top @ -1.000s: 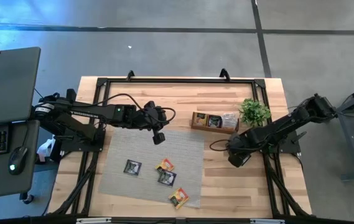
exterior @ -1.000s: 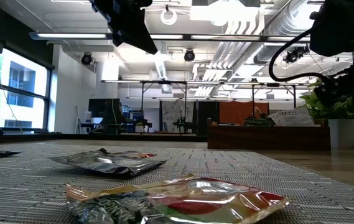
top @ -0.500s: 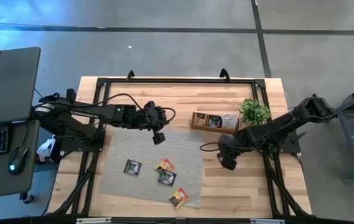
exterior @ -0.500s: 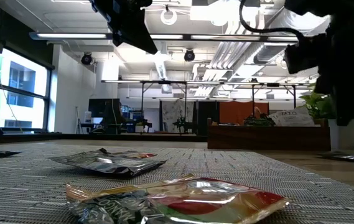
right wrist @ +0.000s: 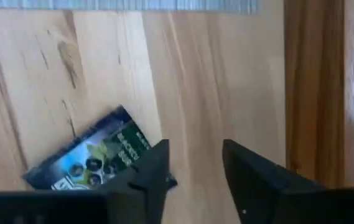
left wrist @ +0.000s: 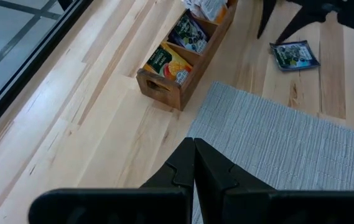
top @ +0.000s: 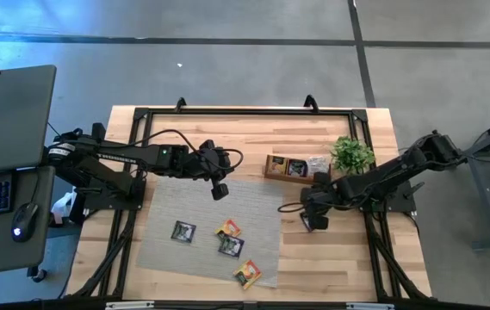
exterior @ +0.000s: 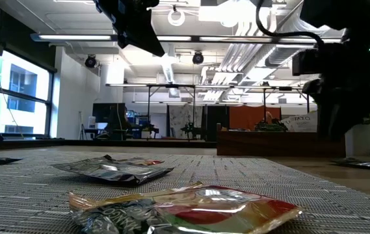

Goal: Pick & Place Tea
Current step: Put the dark purple tea bag in the middle section of the wooden organizer

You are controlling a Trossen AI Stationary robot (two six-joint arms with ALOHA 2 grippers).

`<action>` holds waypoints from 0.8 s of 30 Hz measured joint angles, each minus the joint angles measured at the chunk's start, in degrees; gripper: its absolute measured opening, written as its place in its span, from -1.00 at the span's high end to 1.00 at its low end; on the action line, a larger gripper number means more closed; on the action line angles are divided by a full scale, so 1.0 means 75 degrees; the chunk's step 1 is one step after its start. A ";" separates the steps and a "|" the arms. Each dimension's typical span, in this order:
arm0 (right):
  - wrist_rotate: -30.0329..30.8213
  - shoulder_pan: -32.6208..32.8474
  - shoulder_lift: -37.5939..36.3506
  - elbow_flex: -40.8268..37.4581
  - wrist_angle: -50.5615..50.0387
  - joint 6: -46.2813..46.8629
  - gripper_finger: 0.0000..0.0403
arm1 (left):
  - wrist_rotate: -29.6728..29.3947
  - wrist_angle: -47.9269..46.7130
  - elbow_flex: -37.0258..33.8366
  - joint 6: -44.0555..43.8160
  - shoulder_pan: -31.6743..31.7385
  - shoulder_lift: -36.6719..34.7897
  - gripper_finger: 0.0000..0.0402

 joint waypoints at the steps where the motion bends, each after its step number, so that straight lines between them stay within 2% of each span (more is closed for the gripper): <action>1: -0.0073 -0.0017 0.0000 -0.0003 0.0123 -0.0069 0.22 | 0.0000 0.0000 0.0000 -0.0002 -0.0001 0.0000 1.00; 4: -0.0548 -0.0067 -0.0003 -0.0003 0.0350 -0.0093 0.07 | 0.0003 0.0000 0.0000 -0.0001 -0.0002 0.0000 1.00; 11: -0.0513 0.0099 -0.0009 -0.0300 0.0594 -0.0169 -0.10 | 0.0003 -0.0003 0.0000 -0.0002 0.0000 0.0000 1.00; 19: -0.0751 0.0096 -0.0069 -0.1759 0.2458 0.0044 -0.05 | 0.0006 -0.0009 0.0000 -0.0003 0.0000 0.0000 1.00; 24: -0.0545 0.0099 -0.0102 -0.2135 0.2920 0.0220 0.14 | 0.0006 -0.0006 0.0000 -0.0003 0.0000 0.0000 1.00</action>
